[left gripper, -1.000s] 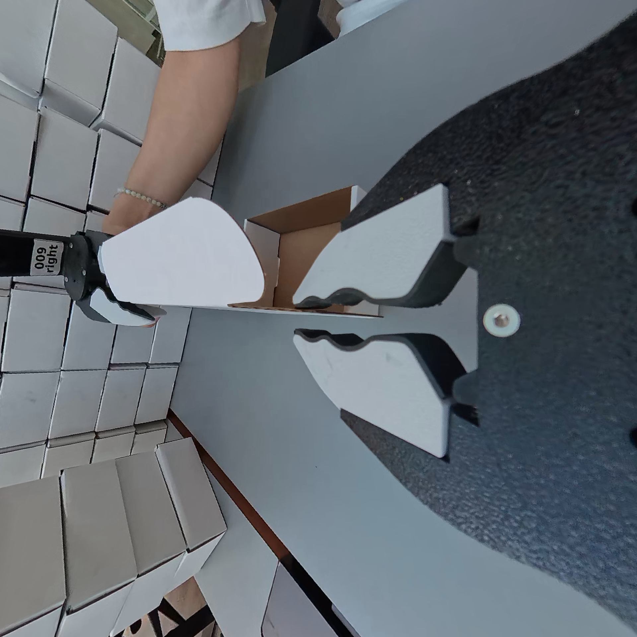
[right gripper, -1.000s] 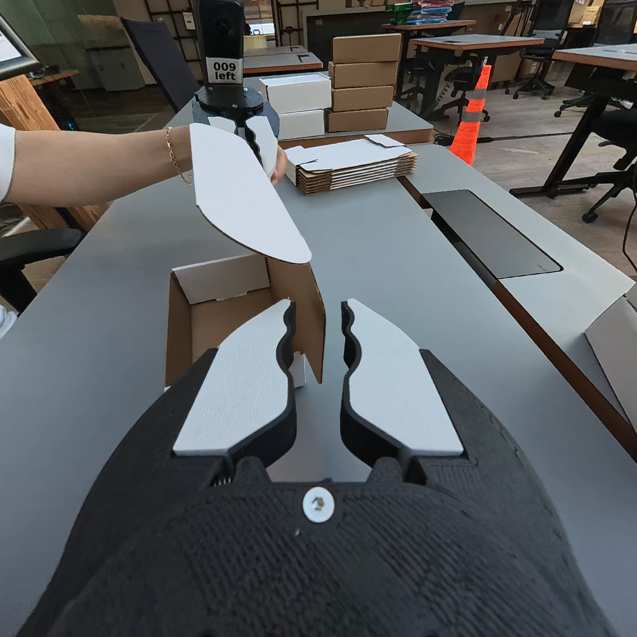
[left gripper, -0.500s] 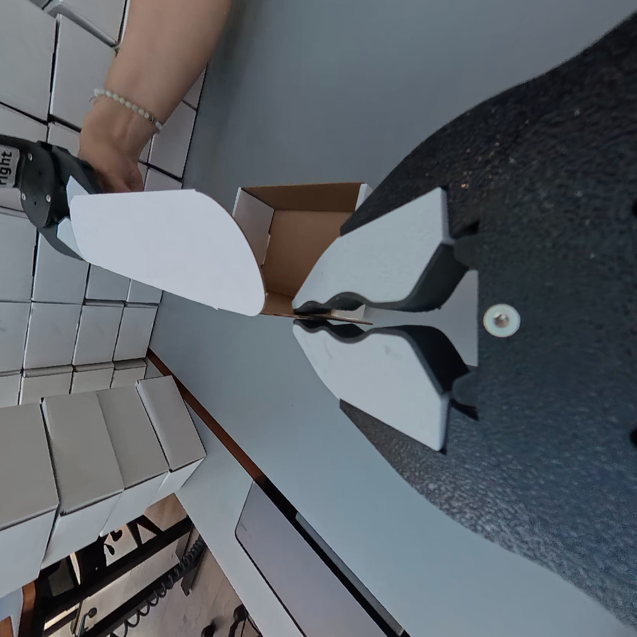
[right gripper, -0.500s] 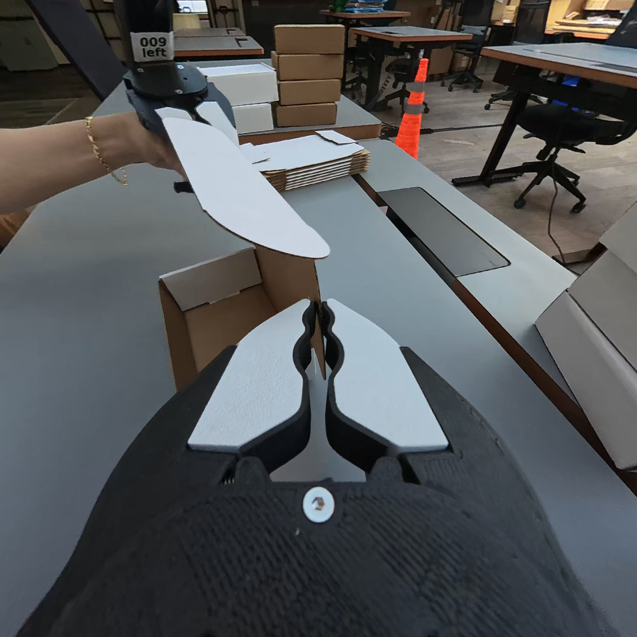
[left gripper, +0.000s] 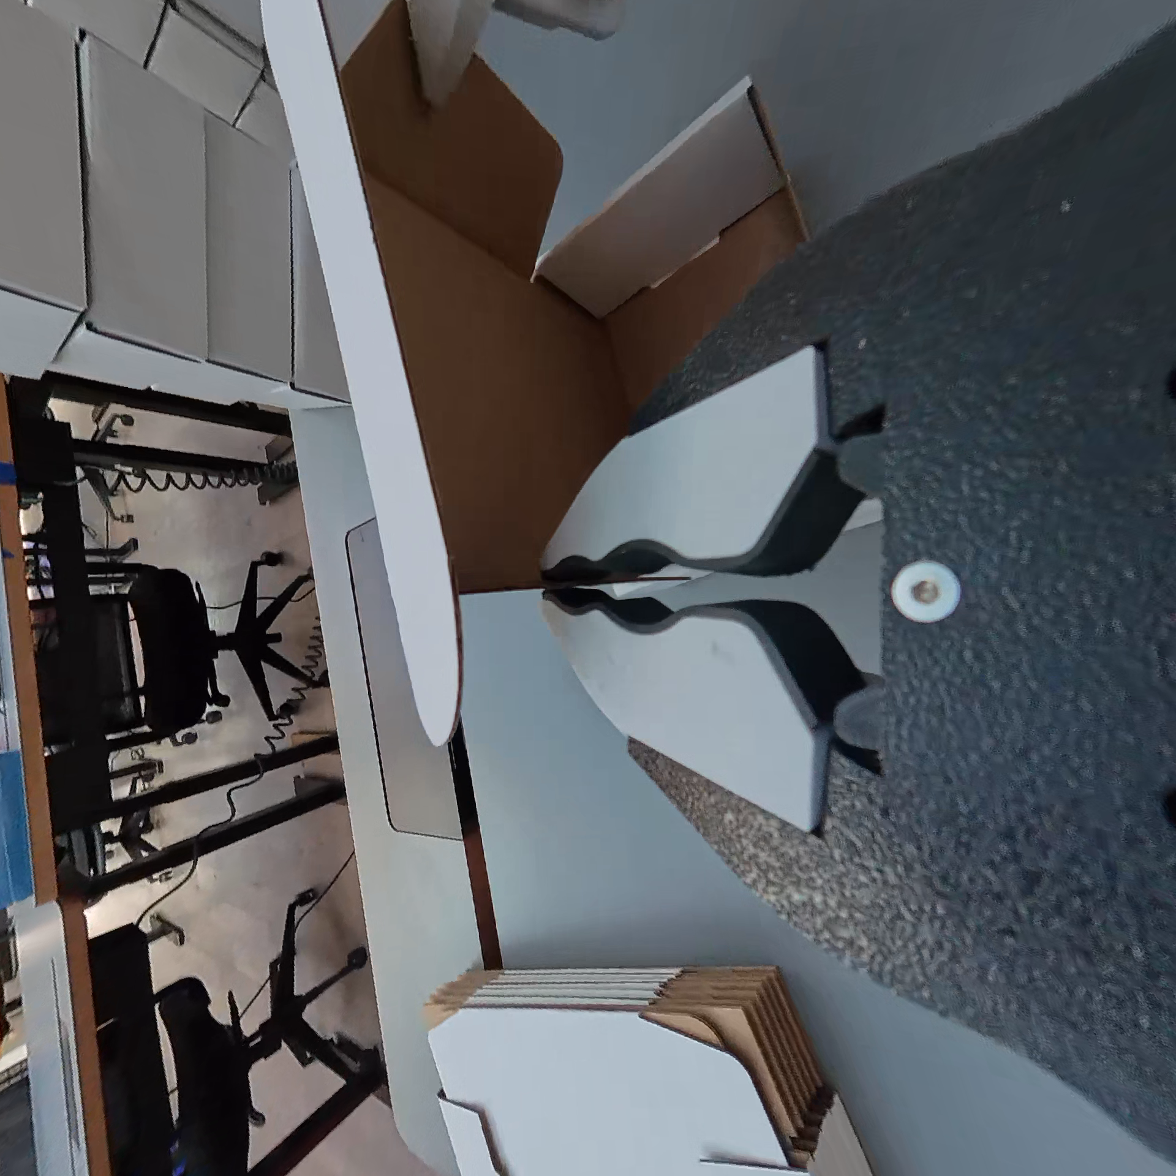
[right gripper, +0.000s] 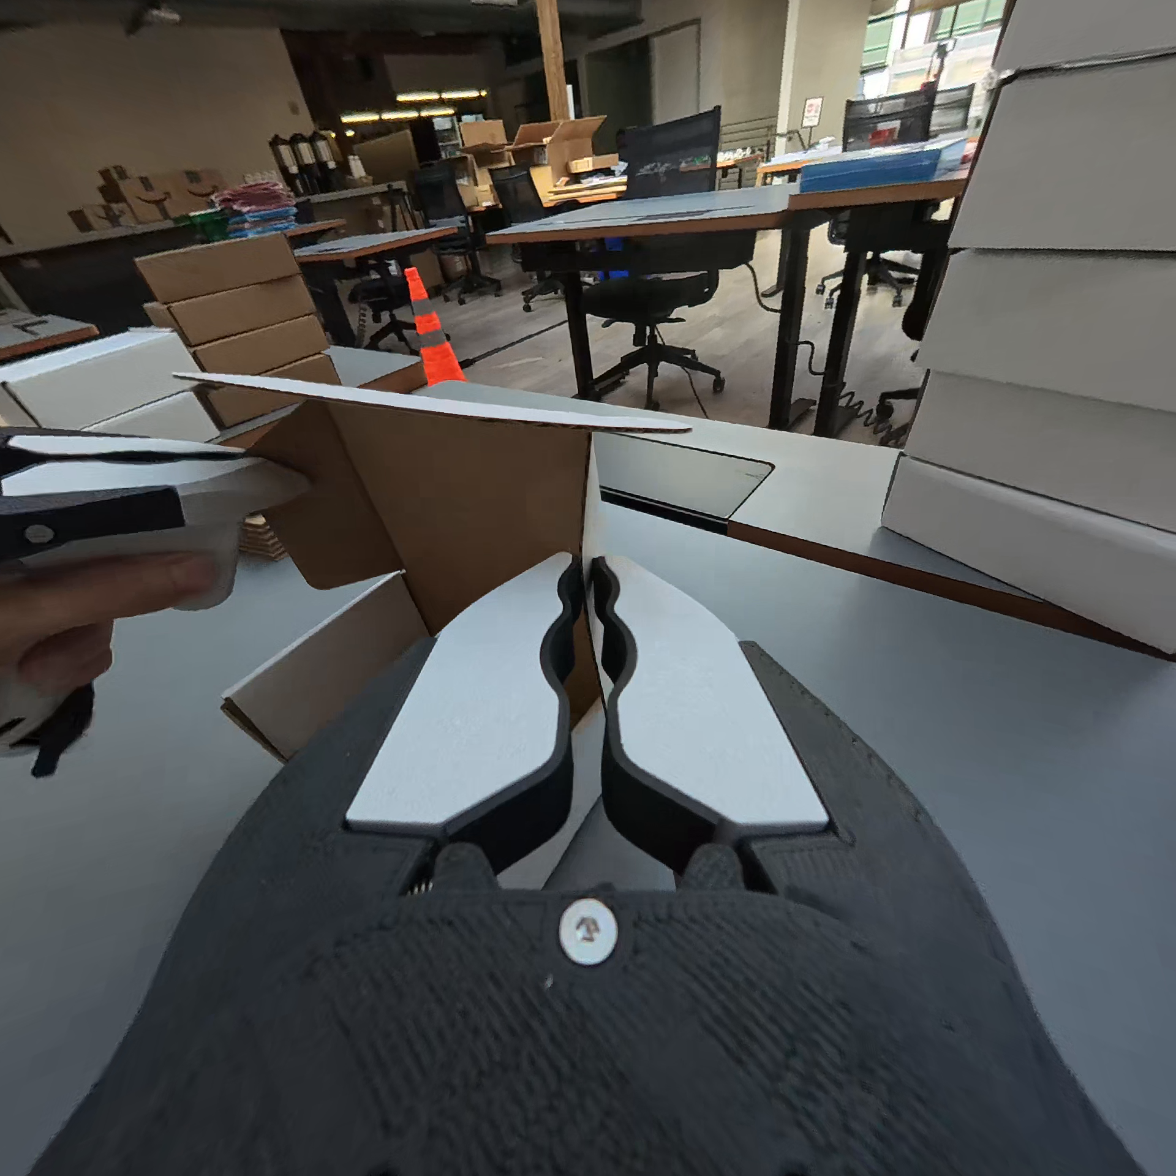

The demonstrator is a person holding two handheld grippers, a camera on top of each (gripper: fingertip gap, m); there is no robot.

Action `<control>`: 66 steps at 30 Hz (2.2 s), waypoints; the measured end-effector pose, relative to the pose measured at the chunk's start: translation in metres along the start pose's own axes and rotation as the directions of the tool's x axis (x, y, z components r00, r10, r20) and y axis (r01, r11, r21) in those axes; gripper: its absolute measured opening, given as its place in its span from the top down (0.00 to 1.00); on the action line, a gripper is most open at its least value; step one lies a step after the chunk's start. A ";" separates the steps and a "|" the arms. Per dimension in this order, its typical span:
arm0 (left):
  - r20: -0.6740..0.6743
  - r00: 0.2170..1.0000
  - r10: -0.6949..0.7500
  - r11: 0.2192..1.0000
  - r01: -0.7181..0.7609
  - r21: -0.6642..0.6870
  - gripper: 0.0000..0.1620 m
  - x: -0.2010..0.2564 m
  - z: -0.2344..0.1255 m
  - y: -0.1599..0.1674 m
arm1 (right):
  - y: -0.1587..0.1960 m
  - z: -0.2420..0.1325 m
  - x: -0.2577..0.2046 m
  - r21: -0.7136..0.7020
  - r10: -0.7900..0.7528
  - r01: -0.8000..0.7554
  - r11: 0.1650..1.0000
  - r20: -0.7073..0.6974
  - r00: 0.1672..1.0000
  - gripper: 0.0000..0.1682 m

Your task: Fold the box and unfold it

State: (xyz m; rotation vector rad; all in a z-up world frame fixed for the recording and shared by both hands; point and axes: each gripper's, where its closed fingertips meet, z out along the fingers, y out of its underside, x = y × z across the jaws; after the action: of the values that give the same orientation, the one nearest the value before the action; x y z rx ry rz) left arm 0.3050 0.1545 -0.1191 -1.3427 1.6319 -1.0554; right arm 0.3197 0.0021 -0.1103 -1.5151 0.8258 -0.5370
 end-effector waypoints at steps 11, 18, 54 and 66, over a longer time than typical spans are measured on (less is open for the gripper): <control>0.212 0.967 -0.140 0.989 0.126 0.079 0.98 0.004 -0.003 0.006 | 0.001 0.011 -0.024 0.101 0.086 -0.068 0.993 -0.185 0.979 0.95; 0.248 0.956 -0.155 0.983 0.125 0.135 0.98 0.013 -0.009 0.015 | 0.014 0.003 -0.023 0.137 0.097 -0.066 0.988 -0.238 0.966 0.95; 0.137 0.978 -0.156 0.987 0.158 -0.005 0.97 0.035 -0.035 0.079 | 0.086 -0.028 -0.030 -0.306 -0.179 0.091 0.948 -0.273 0.945 0.98; -0.184 0.969 0.162 0.987 -0.158 0.036 0.88 0.035 -0.077 0.082 | 0.086 -0.029 -0.029 -0.313 -0.196 0.113 0.943 -0.248 0.949 0.98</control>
State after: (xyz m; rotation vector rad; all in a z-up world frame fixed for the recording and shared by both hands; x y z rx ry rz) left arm 0.1997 0.1388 -0.1689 -1.1043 1.8281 -1.1249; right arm 0.2636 0.0077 -0.1874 -1.8178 1.0418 -0.7832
